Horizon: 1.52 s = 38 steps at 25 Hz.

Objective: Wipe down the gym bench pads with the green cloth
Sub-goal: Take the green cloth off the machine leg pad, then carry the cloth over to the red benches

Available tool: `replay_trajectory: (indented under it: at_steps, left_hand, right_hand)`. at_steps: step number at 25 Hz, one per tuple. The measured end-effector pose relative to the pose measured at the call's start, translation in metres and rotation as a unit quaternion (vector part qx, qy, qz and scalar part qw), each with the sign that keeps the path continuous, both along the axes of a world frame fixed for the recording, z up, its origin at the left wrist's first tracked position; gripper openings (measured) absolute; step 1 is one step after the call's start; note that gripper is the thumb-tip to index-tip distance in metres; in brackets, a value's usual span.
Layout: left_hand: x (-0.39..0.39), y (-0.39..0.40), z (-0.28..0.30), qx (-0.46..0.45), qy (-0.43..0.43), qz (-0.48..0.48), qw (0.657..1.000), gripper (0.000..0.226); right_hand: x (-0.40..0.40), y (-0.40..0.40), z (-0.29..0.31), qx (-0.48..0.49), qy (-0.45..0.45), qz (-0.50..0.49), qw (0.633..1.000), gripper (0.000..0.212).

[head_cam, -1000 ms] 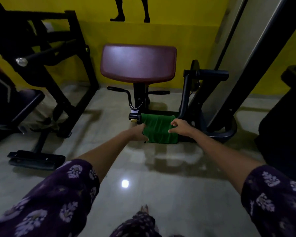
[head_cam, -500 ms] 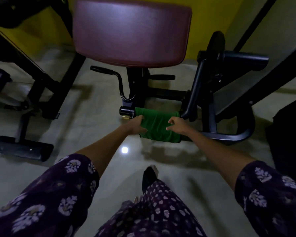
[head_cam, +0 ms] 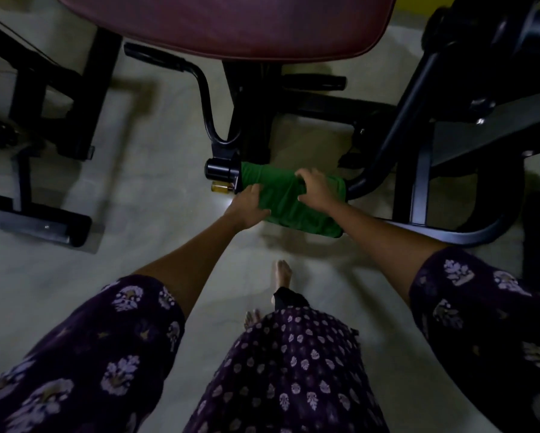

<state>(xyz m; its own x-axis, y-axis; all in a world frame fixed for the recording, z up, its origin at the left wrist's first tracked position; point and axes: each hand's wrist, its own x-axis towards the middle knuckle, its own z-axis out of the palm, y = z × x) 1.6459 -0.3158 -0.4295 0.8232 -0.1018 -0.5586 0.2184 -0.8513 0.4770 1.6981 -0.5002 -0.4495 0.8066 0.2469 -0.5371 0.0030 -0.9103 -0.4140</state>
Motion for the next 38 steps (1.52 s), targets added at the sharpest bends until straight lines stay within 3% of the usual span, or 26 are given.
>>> replay_trajectory:
  at_steps: [5,11,16,20,27,32,38]
  left_hand:
    - [0.009,0.001,-0.02,0.035,-0.044,0.003,0.998,0.061]
    - [0.015,-0.002,-0.027,0.029,-0.029,0.006,0.999,0.062]
    - [0.022,-0.004,-0.007,0.017,-0.033,-0.008,0.999,0.061]
    - [0.033,0.0,0.018,0.0,-0.061,-0.03,0.998,0.063]
    - [0.031,0.019,0.068,-0.023,-0.106,-0.129,0.986,0.067]
    - [0.013,0.026,0.104,-0.025,-0.133,-0.228,0.964,0.07]
    - [-0.019,-0.014,0.146,-0.064,-0.16,-0.342,0.924,0.064]
  right_hand:
    - [0.021,0.02,-0.026,-0.092,-0.071,0.187,0.975,0.068]
    - [0.026,0.015,-0.028,-0.073,-0.164,0.255,0.95,0.038]
    - [0.029,0.013,-0.009,0.03,-0.077,0.069,0.994,0.008]
    - [0.017,-0.004,0.022,0.1,-0.009,-0.077,0.992,0.002]
    - [-0.03,-0.001,0.095,0.178,-0.003,-0.286,0.941,0.024]
    - [-0.084,0.002,0.134,0.169,-0.07,-0.365,0.913,0.023]
    - [-0.171,-0.026,0.187,0.178,-0.131,-0.489,0.844,0.018]
